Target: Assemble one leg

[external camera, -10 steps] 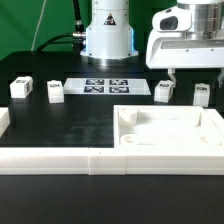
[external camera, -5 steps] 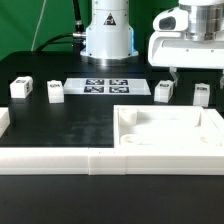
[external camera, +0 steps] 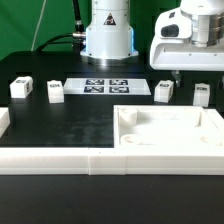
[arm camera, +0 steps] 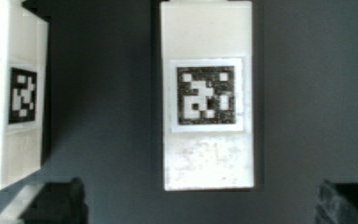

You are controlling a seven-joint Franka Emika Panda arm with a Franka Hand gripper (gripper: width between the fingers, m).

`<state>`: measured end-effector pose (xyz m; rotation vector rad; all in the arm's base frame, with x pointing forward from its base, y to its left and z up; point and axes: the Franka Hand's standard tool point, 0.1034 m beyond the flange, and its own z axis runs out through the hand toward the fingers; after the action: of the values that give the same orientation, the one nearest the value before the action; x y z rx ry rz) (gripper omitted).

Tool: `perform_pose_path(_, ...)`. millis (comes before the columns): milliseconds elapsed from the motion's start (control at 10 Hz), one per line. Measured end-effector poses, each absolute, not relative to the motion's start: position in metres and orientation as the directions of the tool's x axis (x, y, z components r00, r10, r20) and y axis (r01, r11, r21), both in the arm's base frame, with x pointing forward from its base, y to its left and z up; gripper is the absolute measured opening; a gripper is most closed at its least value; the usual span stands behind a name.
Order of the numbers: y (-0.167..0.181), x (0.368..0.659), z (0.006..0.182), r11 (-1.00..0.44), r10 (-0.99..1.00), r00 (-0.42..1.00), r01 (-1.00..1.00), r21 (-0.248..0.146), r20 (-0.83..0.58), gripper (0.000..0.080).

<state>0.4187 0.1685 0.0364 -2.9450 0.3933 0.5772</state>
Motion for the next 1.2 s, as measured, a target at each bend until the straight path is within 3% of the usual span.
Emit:
perform_pose_path(700,0.171,0.412,0.029,-0.966,-0.139,0.577,-0.256,-0.016,-0.805,0.0649)
perform_pose_path(1200,0.179,0.400,0.007,-0.968,-0.142,0.595,-0.250,-0.015,-0.791,0.0649)
